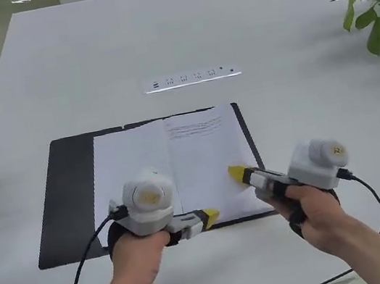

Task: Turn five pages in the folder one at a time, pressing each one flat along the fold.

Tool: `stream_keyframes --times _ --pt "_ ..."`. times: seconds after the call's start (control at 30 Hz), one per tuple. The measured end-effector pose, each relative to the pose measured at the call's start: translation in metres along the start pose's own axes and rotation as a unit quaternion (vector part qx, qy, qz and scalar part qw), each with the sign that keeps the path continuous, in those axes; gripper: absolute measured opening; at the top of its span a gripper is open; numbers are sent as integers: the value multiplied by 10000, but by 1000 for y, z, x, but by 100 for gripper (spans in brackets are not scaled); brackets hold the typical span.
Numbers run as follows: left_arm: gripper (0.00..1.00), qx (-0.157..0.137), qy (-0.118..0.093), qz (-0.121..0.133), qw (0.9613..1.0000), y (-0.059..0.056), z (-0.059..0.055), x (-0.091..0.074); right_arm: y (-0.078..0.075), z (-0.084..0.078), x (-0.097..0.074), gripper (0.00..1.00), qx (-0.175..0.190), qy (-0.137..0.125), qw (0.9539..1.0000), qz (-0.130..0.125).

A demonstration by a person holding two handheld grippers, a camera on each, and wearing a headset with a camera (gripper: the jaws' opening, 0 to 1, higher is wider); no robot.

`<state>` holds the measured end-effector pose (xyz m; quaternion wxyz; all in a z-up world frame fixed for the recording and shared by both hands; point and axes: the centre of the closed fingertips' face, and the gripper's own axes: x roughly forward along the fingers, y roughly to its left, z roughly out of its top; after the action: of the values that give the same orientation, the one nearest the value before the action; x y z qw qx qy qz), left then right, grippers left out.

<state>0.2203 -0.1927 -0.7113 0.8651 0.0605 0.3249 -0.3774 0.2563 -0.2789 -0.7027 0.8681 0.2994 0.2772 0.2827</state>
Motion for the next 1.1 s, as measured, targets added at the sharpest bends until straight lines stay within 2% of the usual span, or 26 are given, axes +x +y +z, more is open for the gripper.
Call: stream_keyframes --times 0.17,0.37,0.6,0.73,0.97,1.1 --pt "72 -167 -173 194 9995 13 1 -18 9 0 6 0 -32 7 10000 72" --pt "72 -222 -245 367 9988 26 -2 -38 19 -6 13 0 -76 79 9998 136" --pt "72 -331 -432 583 9968 41 0 -59 34 -12 23 0 -145 138 9995 232" --pt "72 -261 -495 663 9962 45 0 -70 42 -16 32 0 -139 170 9993 291" --pt "72 -369 -602 819 9941 55 -4 -90 58 -17 46 0 -165 221 9988 402" --pt "72 -465 -656 889 9928 56 -7 -97 70 -20 54 0 -242 280 9982 482"
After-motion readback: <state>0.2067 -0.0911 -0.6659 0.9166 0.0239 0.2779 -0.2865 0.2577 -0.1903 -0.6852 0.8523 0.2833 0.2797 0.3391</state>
